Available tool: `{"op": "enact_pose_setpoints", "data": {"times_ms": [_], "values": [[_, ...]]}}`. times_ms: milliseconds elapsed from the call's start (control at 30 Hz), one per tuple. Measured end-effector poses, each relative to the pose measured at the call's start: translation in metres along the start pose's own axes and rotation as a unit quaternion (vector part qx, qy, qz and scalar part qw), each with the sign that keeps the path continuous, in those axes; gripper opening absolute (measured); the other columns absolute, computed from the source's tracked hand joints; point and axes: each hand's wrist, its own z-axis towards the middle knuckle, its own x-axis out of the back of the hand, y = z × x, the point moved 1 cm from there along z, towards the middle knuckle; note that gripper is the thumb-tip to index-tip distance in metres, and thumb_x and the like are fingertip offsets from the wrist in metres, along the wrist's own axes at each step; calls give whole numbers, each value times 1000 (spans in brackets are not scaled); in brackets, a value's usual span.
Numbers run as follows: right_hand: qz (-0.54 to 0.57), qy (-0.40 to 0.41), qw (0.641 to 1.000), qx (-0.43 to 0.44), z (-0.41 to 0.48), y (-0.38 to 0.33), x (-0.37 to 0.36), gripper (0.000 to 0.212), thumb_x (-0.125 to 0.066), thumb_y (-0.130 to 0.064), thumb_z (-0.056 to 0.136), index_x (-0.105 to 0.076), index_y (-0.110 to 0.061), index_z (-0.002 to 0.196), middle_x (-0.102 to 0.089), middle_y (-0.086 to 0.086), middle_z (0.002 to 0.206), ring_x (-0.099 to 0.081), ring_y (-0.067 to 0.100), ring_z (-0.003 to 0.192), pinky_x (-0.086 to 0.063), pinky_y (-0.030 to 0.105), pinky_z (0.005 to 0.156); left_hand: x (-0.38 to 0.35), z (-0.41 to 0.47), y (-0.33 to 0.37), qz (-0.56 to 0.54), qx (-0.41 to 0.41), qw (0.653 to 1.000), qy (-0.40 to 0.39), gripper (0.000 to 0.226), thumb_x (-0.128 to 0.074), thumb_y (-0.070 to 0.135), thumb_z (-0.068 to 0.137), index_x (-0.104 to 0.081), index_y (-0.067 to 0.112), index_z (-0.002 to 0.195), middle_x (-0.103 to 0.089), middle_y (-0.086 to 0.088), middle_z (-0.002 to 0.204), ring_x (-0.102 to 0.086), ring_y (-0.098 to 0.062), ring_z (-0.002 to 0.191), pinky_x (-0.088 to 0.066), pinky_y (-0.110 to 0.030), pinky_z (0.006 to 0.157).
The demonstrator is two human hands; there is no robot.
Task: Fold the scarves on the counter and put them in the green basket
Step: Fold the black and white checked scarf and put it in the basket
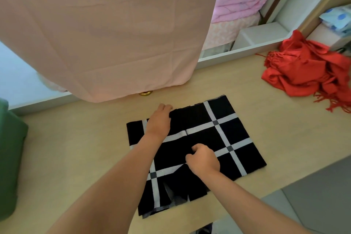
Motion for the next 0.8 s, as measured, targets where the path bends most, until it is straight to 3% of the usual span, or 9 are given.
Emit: {"op": "enact_pose_setpoints", "data": {"times_ms": [100,167,233,300,367,400,533,667,800], "values": [[-15,-4,1000,-2,-3,5,4,13,-59,-34,89,-62,-23,96,-61,-10,76,-61,11,66,-45,25,54,-9,-16,-9,-36,12,999,7,58,-53,6,97,-31,14,150,-28,-3,154,-43,-20,132,-40,-29,108],[-15,7,1000,-9,-6,2,3,34,-57,-50,86,-58,-19,73,-56,-9,62,-53,12,53,-41,26,51,-11,-33,-11,-47,-25,998,30,51,-52,7,97,-41,15,145,-31,-1,153,-40,-16,135,-39,-29,110],[-32,3,999,-22,-13,-2,0,46,-58,-63,80,-55,-20,64,-56,-9,57,-52,12,48,-39,25,47,-15,-53,-14,-7,-73,996,59,39,-55,7,94,-57,15,132,-46,-3,144,-45,-19,131,-43,-35,107],[-85,-17,996,-14,-17,-5,-5,31,-63,-50,82,-59,-20,71,-61,-6,67,-58,14,56,-43,25,49,-21,-76,-18,32,-101,992,62,32,-57,8,93,-64,15,123,-55,-3,135,-50,-21,126,-46,-40,103],[-127,-27,992,7,-20,-5,-3,7,-58,-26,87,-60,-21,82,-62,-5,76,-61,15,65,-48,26,54,-30,-99,-23,73,-109,990,42,34,-54,18,95,-60,19,129,-53,-1,139,-47,-20,130,-41,-40,110],[-121,-24,992,18,-20,-3,-1,7,-54,-21,89,-61,-22,89,-61,-5,78,-61,14,68,-46,25,53,-34,-110,-27,111,-106,988,32,39,-49,27,97,-55,21,135,-49,-1,144,-44,-21,135,-35,-39,114],[-77,-7,994,71,-21,14,7,24,-45,-24,99,-60,-23,118,-63,-7,86,-59,10,68,-44,26,52,-44,-143,-47,215,-22,976,-18,62,-23,52,96,-35,25,151,-28,-5,159,-25,-29,147,-29,-52,115],[-155,-16,979,130,-15,31,4,18,-46,-33,101,-56,-20,108,-63,-6,82,-61,11,69,-57,33,64,-52,-163,-52,227,34,973,-17,65,-20,56,98,-27,23,153,-20,-12,161,-18,-33,149,-20,-56,115],[-201,21,963,177,-4,23,3,31,-51,-36,97,-44,-19,122,-64,-5,84,-60,12,66,-48,28,51,-50,-167,-53,239,44,970,1,66,-15,58,99,-27,21,153,-17,-12,162,-17,-32,149,-18,-53,116]]}}
